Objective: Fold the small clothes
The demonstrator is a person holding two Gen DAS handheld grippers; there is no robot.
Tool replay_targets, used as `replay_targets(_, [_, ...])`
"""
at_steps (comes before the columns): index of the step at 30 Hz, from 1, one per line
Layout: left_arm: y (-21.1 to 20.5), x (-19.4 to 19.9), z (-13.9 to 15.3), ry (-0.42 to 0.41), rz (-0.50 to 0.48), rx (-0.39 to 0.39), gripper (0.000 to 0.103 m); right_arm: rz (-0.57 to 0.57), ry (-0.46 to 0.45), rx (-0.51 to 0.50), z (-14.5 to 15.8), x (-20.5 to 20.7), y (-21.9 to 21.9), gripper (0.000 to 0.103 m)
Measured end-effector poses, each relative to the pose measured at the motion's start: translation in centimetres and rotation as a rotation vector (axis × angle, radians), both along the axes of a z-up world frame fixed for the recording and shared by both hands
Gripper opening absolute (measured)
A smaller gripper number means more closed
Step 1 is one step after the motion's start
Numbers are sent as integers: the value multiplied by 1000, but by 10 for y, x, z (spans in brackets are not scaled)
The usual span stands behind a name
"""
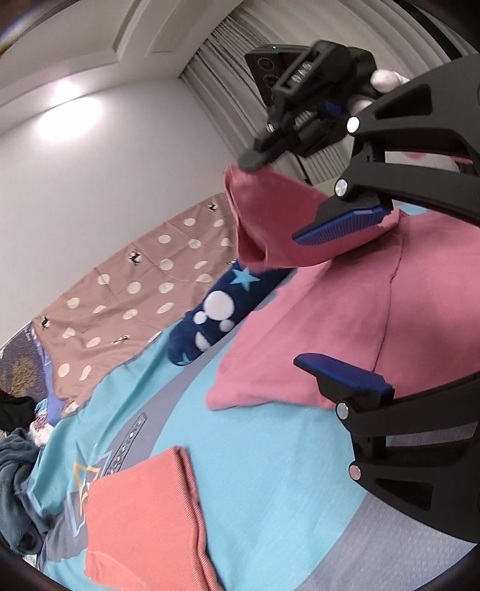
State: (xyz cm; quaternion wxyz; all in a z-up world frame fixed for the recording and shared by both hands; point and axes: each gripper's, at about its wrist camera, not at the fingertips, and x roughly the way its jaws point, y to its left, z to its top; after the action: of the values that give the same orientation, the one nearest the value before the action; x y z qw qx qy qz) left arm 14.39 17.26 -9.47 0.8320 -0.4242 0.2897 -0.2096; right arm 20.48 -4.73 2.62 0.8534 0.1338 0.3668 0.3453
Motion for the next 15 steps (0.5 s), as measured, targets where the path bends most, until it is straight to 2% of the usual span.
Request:
replay_targets(5, [12,5,-6,20,13,-40,63,80,107,-134,-66,-2,39,2])
replay_targets(8, [9,9,-9,27,-14,-50,64,105,178,-190,-99,-7,43,8])
replay_targets(9, [7,10,-9,29,-20,-39,64,105,182,-187,-103,-11,38,8])
replay_targets(12, [1,11,-9,28,-38,-19,64,89,147,-197,-98,-21,15,17])
replay_targets(15, [-3,12,-10,34,-48,-11,63,33,91,-262,-90,-31,-8,23])
